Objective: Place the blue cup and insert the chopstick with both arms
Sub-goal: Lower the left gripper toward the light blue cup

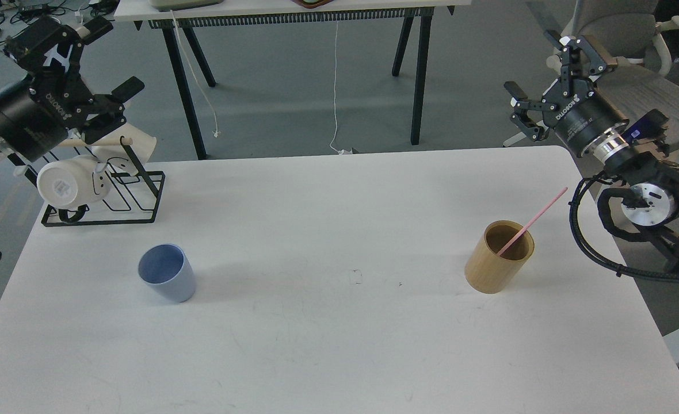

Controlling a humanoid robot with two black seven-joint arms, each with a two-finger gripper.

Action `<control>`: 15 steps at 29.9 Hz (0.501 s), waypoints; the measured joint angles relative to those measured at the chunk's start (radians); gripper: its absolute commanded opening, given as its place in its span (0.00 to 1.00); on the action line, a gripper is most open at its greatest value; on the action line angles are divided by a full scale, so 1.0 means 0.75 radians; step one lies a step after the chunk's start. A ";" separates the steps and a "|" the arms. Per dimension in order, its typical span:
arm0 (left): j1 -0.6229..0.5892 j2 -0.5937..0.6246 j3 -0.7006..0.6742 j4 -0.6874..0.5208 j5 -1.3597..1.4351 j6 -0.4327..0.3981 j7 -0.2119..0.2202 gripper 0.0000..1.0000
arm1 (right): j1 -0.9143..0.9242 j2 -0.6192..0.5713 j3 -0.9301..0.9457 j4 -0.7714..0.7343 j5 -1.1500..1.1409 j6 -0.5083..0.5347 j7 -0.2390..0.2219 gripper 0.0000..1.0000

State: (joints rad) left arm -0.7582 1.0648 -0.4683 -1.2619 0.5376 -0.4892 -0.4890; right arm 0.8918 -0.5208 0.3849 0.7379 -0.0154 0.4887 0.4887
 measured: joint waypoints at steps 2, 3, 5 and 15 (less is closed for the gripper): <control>-0.038 0.074 0.072 -0.042 0.152 0.000 0.000 1.00 | -0.004 -0.006 0.004 -0.001 0.000 0.000 0.000 0.97; -0.061 0.107 0.118 -0.058 0.231 0.000 0.000 1.00 | -0.009 -0.009 0.005 -0.003 0.000 0.000 0.000 0.97; -0.096 0.156 0.198 -0.074 0.367 0.000 0.000 1.00 | -0.019 -0.010 0.006 -0.006 0.000 0.000 0.000 0.97; -0.124 0.173 0.413 -0.009 0.866 0.074 0.000 1.00 | -0.037 0.000 0.006 -0.012 0.000 0.000 0.000 0.97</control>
State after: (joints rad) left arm -0.8512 1.1947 -0.1587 -1.2687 1.1873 -0.4338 -0.4889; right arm 0.8638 -0.5208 0.3897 0.7292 -0.0157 0.4887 0.4887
